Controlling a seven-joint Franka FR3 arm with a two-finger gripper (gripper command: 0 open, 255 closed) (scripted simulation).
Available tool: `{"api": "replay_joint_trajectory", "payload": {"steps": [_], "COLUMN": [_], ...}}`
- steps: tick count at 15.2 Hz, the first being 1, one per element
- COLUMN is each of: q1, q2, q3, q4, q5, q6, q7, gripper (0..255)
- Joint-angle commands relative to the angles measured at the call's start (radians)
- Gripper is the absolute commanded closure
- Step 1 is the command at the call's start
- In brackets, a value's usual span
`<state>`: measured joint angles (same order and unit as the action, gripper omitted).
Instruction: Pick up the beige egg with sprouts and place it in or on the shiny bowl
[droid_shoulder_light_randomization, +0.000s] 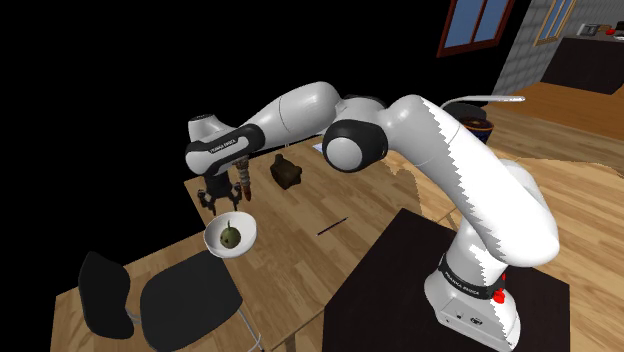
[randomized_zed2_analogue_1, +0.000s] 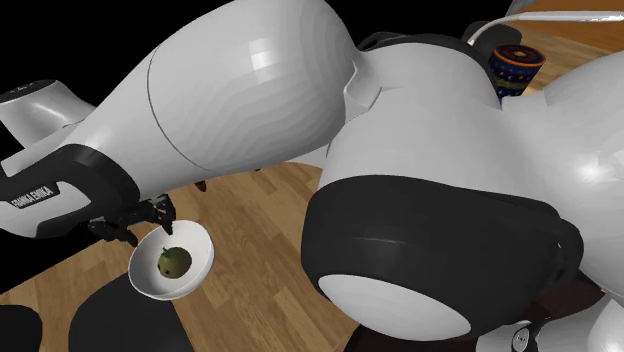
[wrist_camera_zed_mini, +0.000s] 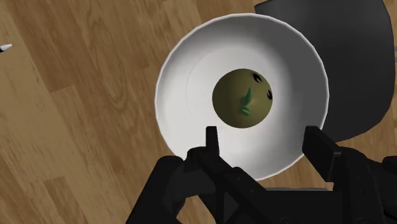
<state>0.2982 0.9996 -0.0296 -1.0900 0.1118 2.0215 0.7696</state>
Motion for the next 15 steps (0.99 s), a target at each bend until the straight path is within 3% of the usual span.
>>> {"api": "replay_joint_trajectory", "payload": {"steps": [1, 4, 8, 15], "q1": [0.0, 0.0, -0.005, -0.005], "q2": [0.0, 0.0, -0.053, -0.053], "q3": [0.0, 0.0, -0.003, -0.003], "q4": [0.0, 0.0, 0.036, 0.036], "q5": [0.0, 0.0, -0.003, -0.003], "q6": [0.0, 0.0, -0.089, -0.089], "q7": [0.0, 0.0, 0.003, 0.003], "gripper": [0, 0, 0, 0]}}
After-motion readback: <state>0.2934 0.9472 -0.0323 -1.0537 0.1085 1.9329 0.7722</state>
